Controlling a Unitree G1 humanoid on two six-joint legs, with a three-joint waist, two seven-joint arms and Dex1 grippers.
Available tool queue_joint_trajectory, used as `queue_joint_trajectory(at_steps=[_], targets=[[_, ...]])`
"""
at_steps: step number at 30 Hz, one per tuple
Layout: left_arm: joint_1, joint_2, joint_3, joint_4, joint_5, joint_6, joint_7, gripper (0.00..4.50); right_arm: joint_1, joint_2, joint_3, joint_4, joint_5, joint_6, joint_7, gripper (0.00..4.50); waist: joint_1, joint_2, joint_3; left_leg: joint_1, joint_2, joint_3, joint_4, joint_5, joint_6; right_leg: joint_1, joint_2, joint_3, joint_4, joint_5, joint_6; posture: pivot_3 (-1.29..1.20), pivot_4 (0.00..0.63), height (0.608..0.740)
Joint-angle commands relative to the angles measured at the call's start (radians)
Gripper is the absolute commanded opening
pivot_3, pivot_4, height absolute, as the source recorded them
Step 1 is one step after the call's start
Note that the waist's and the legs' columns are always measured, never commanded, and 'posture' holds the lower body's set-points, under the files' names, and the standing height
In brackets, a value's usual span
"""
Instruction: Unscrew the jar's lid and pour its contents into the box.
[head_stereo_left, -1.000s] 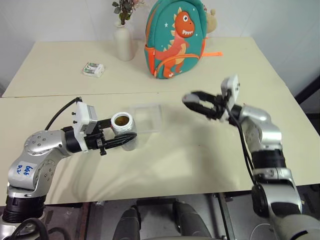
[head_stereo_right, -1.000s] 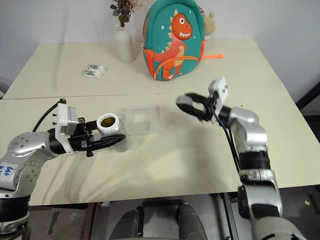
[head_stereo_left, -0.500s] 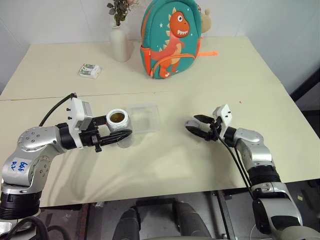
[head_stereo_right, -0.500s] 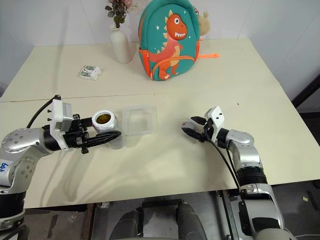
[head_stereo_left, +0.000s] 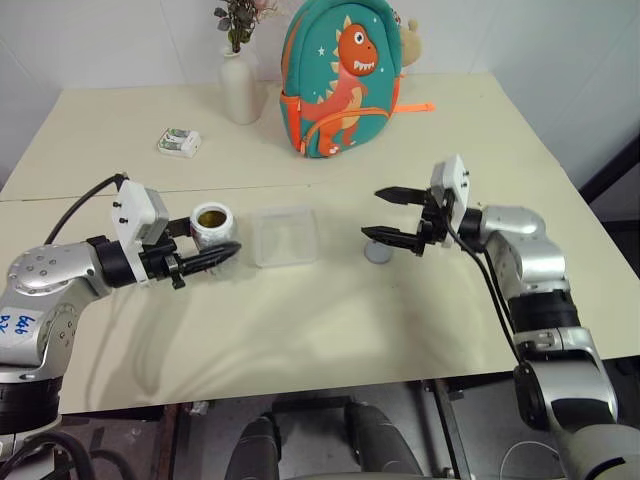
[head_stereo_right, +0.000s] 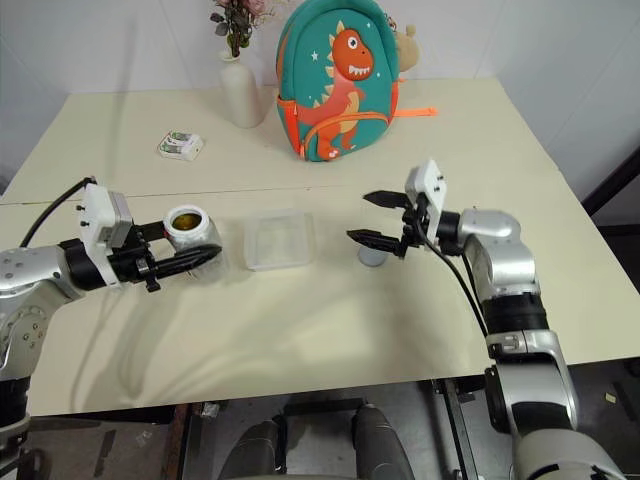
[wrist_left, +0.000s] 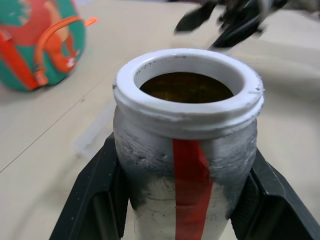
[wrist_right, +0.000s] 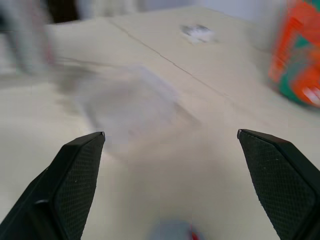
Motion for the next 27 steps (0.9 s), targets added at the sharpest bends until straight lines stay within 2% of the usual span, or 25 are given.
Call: queue_joint_trajectory(at_steps=[1,7,13,20,25,27], targets=[[-0.059,0.032,0.036,0.031,0.059,-0.019,0.064,2.14,-0.045,-0.041,0.036,-0.077,0.035,0.068,0.108,4.47,0.001,0.000,0.000,0.000,0.000,0.000,0.000,0.000,0.000,0.000,0.000,0.000,0.000,0.000,0.000,0.00,0.150,0.740],[-0.095,0.118,-0.058,0.076,0.209,-0.029,0.080,2.14,-0.089,-0.058,0.041,-0.091,0.034,0.083,0.125,4.47,0.002,0.000,0.000,-0.001,0.000,0.000,0.000,-0.001,0.000,0.000,0.000,0.000,-0.002,0.000,0.000,0.00,0.150,0.740],[-0.139,0.092,-0.128,0.103,0.282,-0.085,0.083,2.14,-0.072,-0.081,0.029,-0.083,0.015,0.051,0.111,4.47,0.001,0.000,0.000,-0.001,0.000,0.000,-0.001,-0.001,0.000,0.000,0.000,0.000,-0.002,0.000,0.000,0.00,0.150,0.740],[-0.259,0.025,-0.260,0.251,0.485,-0.278,0.158,2.14,-0.018,-0.071,0.009,-0.109,0.026,0.055,0.050,4.47,0.005,0.000,0.000,-0.001,0.000,0.000,0.001,-0.001,0.000,0.000,0.000,0.000,-0.001,0.000,0.000,0.00,0.150,0.740],[-0.358,-0.040,-0.319,0.284,0.567,-0.287,0.201,2.14,0.022,-0.053,-0.003,-0.146,0.047,0.065,0.005,4.47,0.006,0.000,0.000,-0.002,0.000,0.001,0.002,-0.001,0.000,-0.001,0.000,0.000,0.001,0.000,0.001,0.00,0.150,0.740],[-0.402,-0.052,-0.372,0.299,0.672,-0.345,0.251,2.14,0.033,-0.041,-0.013,-0.156,0.059,0.076,-0.023,4.47,0.004,0.000,0.000,-0.002,0.000,0.001,0.002,-0.001,0.000,-0.001,0.000,0.000,0.002,0.000,0.001,0.00,0.150,0.740]])
